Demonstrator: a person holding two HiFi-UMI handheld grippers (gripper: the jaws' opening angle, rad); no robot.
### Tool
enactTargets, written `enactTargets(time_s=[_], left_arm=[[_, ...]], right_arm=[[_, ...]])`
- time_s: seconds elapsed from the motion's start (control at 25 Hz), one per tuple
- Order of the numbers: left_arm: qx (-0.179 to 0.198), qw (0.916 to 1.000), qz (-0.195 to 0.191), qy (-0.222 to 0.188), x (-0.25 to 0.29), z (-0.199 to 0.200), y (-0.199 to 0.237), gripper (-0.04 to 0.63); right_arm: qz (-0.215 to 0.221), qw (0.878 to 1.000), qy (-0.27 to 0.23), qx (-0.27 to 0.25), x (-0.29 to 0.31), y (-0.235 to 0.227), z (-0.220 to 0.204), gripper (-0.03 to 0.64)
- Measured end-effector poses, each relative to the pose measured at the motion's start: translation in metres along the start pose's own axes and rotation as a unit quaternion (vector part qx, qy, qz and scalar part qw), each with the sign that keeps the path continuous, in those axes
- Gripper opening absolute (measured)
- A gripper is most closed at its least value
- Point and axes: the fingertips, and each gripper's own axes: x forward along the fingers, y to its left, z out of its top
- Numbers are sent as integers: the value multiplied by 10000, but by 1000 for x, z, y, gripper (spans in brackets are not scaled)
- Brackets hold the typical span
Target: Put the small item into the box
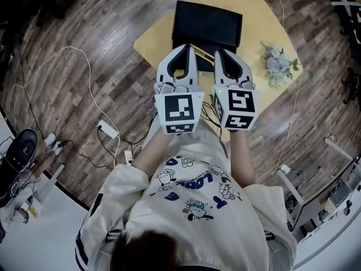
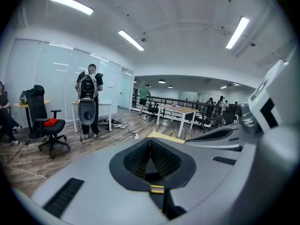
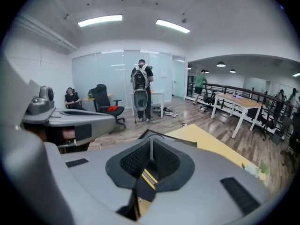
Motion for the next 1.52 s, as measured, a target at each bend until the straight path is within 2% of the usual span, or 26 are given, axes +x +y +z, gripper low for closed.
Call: enactTargets(time_s=[0.12,0.36,0.68,1.12,1.52], left_arm=[[96,9998,-63,-188,-6,14,-7,15],[261,9987,-145,-419,-20,33,-20,15],[401,9969,-177,-656,-30,49,-27,15],[448,9963,-147,-725,-41,50,-31,15],[486,9959,-107,-754,-41,54,-36,15]], right_arm=[[-266,9985,-433,183,-16,-4,15,40],[-555,9936,-946,272,-43,-9,34,38],[-636,9908,-1102,461,-61,-9,34,37],[-683,9879,-1308,472,-72,-4,37,34],[-645,9881,-1286,550,-73,-7,38,34]])
